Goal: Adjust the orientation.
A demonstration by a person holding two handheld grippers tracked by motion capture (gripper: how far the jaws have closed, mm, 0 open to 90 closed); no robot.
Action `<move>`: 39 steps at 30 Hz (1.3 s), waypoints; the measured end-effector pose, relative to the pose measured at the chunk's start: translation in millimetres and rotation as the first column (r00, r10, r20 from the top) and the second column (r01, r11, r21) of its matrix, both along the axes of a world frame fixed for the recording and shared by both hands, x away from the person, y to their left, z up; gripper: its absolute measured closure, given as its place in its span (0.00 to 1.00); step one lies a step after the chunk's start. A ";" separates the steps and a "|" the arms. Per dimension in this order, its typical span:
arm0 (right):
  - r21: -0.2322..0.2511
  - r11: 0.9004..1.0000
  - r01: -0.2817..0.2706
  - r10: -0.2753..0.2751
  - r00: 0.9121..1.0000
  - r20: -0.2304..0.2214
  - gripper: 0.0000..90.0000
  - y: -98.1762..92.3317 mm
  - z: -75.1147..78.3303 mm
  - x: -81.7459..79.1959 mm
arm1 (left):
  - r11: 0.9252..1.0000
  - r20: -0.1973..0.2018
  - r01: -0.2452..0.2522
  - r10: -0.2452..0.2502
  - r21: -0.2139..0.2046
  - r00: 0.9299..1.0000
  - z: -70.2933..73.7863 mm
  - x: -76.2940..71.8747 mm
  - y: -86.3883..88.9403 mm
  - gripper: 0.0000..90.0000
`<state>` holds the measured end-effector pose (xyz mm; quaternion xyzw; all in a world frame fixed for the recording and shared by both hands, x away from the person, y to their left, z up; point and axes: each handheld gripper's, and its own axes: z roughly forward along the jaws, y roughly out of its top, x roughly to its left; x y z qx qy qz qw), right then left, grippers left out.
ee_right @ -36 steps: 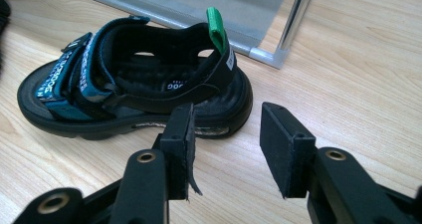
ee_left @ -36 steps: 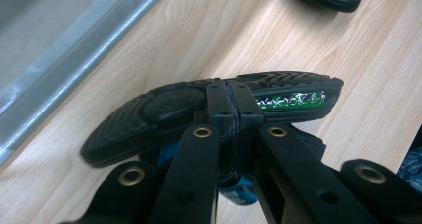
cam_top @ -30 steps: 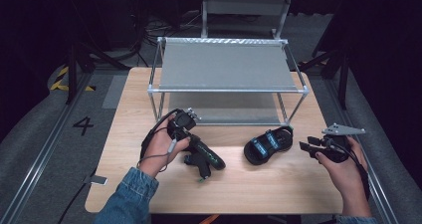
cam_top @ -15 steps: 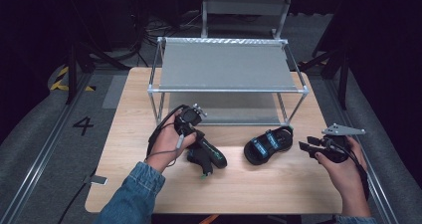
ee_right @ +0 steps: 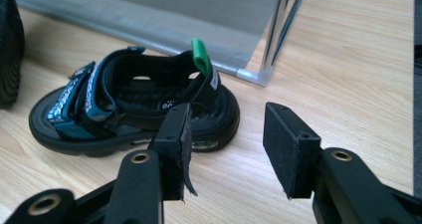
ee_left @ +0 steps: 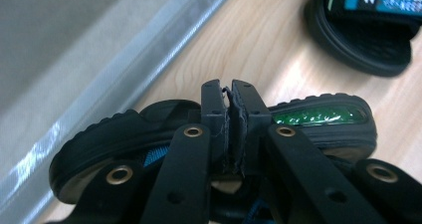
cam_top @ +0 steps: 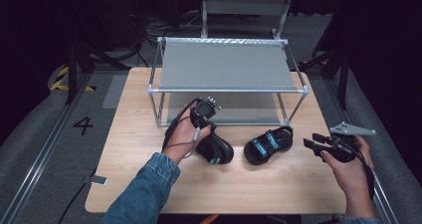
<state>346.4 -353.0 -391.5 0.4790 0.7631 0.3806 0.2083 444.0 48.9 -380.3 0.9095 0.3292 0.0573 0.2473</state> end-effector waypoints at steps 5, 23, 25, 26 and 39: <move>0.011 1.000 0.014 -0.014 1.000 0.014 0.61 -5.8 2.6 -2.0 | 1.000 -0.008 -0.007 0.007 -0.020 1.000 -8.5 6.7 -9.0 0.90; 0.038 0.999 0.039 -0.041 0.999 0.031 0.57 -15.2 5.3 -3.7 | 0.996 0.074 -0.009 0.015 -0.084 0.997 -3.5 -1.3 -20.1 0.51; 0.039 0.998 0.055 -0.056 0.998 0.035 0.57 -20.2 6.2 -4.7 | 0.996 0.076 -0.004 0.011 -0.091 0.997 -0.7 -7.1 -20.3 0.50; 0.039 0.998 0.055 -0.056 0.998 0.035 0.57 -20.2 6.2 -4.7 | 0.996 0.076 -0.004 0.011 -0.091 0.997 -0.7 -7.1 -20.3 0.49; 0.043 0.997 0.063 -0.064 0.998 0.026 0.56 -22.4 5.2 -5.3 | 0.989 -0.017 0.139 -0.140 -0.057 0.990 -5.4 -39.1 -49.1 0.62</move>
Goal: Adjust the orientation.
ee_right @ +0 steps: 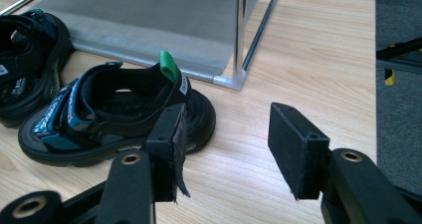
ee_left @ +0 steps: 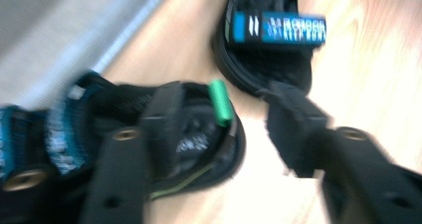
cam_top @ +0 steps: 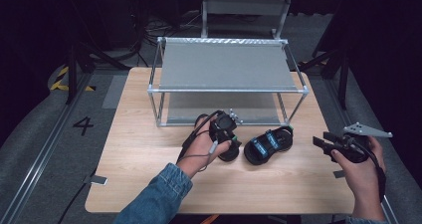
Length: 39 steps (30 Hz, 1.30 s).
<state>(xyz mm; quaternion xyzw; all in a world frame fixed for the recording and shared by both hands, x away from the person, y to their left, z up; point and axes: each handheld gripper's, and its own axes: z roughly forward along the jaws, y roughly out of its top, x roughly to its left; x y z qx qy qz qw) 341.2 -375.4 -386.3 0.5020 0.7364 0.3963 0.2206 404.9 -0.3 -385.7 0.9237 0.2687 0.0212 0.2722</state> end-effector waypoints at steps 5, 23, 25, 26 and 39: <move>-0.001 1.000 -0.011 0.011 1.000 -0.006 0.56 0.6 -1.2 0.8 | 0.999 -0.004 -0.025 0.025 0.030 1.000 2.1 -5.5 6.0 0.92; 0.002 1.000 -0.020 0.020 1.000 -0.014 0.56 0.9 -1.3 -2.2 | 1.000 -0.041 0.006 -0.005 0.023 0.999 12.7 -62.8 43.8 0.95; 0.004 1.000 -0.019 0.019 1.000 -0.011 0.56 0.1 -0.8 -2.8 | 0.999 -0.052 0.017 -0.015 0.034 0.999 12.0 -68.3 42.3 0.95; 0.004 1.000 -0.017 0.017 1.000 -0.010 0.56 -0.2 -0.4 -3.0 | 0.999 -0.043 0.024 -0.022 0.040 0.999 12.1 -69.5 42.1 0.95; 0.005 1.000 -0.021 0.021 1.000 -0.005 0.55 -0.7 0.4 -4.0 | 0.999 0.011 -0.035 0.035 -0.025 0.999 23.0 -56.4 45.6 0.66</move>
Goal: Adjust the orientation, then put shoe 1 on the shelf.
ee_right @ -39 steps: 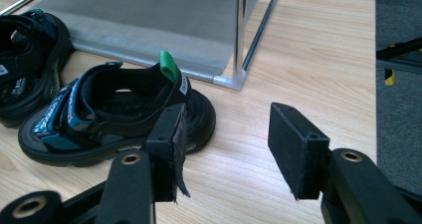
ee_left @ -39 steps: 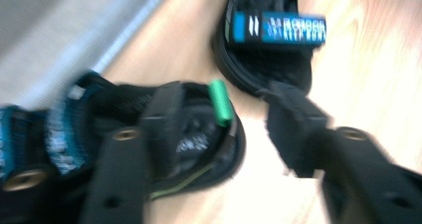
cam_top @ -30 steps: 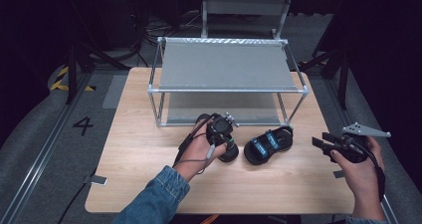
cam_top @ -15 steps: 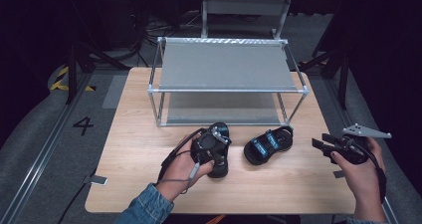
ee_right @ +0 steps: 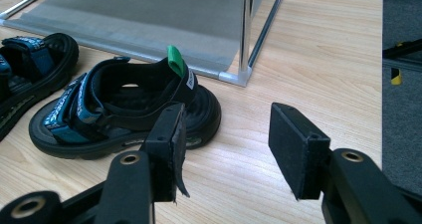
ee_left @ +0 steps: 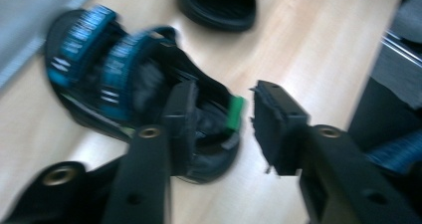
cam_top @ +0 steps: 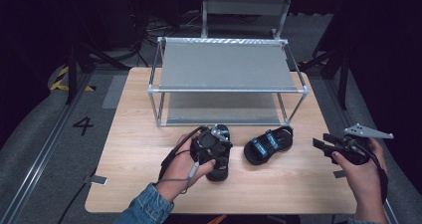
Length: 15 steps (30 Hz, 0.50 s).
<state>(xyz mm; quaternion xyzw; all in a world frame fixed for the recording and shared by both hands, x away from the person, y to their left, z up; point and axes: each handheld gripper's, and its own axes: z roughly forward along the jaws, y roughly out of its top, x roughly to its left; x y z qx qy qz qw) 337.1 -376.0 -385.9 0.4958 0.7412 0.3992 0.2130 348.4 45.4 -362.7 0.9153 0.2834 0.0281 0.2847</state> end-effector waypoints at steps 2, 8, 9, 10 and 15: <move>0.003 1.000 -0.002 0.002 1.000 -0.002 0.55 -0.1 -0.2 0.1 | 1.000 0.016 -0.022 0.022 -0.002 1.000 0.4 5.0 0.9 0.58; 0.012 1.000 0.002 -0.002 1.000 -0.007 0.55 -2.8 -1.3 -1.4 | 0.997 0.077 -0.072 0.070 0.019 0.995 -7.0 29.4 3.3 0.40; 0.012 1.000 0.001 -0.001 1.000 -0.007 0.55 -3.1 -1.5 -1.4 | 0.998 0.083 -0.058 0.055 0.025 0.995 -9.1 32.6 2.8 0.39; 0.011 1.000 0.001 -0.001 1.000 -0.008 0.55 -3.1 -1.3 -1.0 | 0.999 0.091 -0.036 0.034 0.019 0.995 -12.0 35.6 2.2 0.37; 0.012 1.000 -0.014 0.014 1.000 0.004 0.54 -0.9 1.5 1.7 | 0.999 0.080 -0.025 0.022 0.047 0.997 -22.4 42.4 -0.2 0.36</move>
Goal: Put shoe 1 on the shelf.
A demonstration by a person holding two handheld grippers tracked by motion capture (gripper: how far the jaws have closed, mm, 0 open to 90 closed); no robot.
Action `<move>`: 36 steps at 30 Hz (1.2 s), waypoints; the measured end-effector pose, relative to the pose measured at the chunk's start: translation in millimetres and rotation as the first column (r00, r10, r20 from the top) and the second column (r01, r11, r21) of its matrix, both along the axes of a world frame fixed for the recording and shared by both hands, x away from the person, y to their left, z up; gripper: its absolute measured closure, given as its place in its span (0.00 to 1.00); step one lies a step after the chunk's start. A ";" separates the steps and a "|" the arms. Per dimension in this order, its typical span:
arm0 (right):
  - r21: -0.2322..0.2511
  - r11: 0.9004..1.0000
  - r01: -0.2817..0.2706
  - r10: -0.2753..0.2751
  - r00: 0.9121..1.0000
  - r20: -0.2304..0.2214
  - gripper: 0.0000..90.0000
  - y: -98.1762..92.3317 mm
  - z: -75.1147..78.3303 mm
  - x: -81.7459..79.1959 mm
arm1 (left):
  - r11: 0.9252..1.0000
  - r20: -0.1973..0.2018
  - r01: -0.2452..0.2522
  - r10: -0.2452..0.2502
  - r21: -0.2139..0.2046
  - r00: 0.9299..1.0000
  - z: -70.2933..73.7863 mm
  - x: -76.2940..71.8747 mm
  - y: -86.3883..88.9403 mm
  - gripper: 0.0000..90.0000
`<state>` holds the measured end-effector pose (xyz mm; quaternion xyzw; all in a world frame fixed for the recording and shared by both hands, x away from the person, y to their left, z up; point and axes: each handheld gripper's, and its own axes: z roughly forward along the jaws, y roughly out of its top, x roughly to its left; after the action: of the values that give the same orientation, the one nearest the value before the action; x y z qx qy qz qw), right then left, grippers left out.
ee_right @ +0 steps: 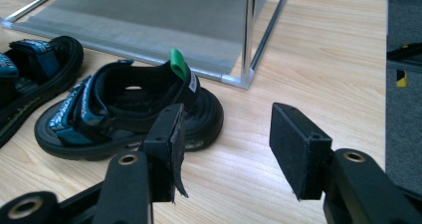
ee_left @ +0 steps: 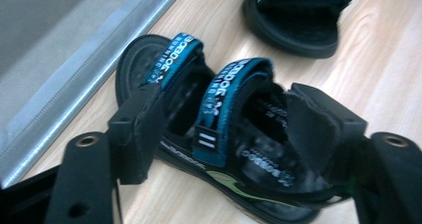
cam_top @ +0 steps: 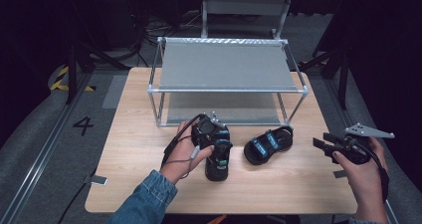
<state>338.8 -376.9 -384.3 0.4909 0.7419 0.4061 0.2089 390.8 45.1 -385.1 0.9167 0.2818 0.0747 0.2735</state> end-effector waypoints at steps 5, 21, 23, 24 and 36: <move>0.011 1.000 -0.020 0.020 1.000 -0.003 0.54 3.3 -1.0 3.7 | 0.999 -0.014 -0.003 0.004 0.036 1.000 -8.4 5.5 -4.5 0.38; 0.028 0.997 -0.069 0.070 0.997 -0.018 0.54 7.0 -8.0 14.0 | 0.987 -0.022 0.013 -0.009 0.158 1.000 -8.7 5.6 -14.6 0.78; 0.038 0.996 -0.077 0.078 0.997 -0.018 0.54 7.3 -8.9 15.0 | 0.989 -0.026 0.007 -0.003 0.147 1.000 -7.1 5.2 -12.7 0.79; 0.043 0.996 -0.082 0.083 0.996 -0.018 0.54 7.6 -9.4 15.7 | 0.989 -0.033 0.009 -0.004 0.149 0.999 -6.0 5.4 -11.9 0.79; 0.047 0.995 -0.085 0.087 0.995 -0.047 0.54 8.9 -17.5 21.1 | 0.989 -0.046 0.015 -0.008 0.146 0.999 26.9 0.1 -6.4 0.79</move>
<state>359.9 -368.1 -401.8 0.4729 0.7579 0.4192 0.1620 390.9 38.8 -358.1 0.9373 0.2763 0.0731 0.1993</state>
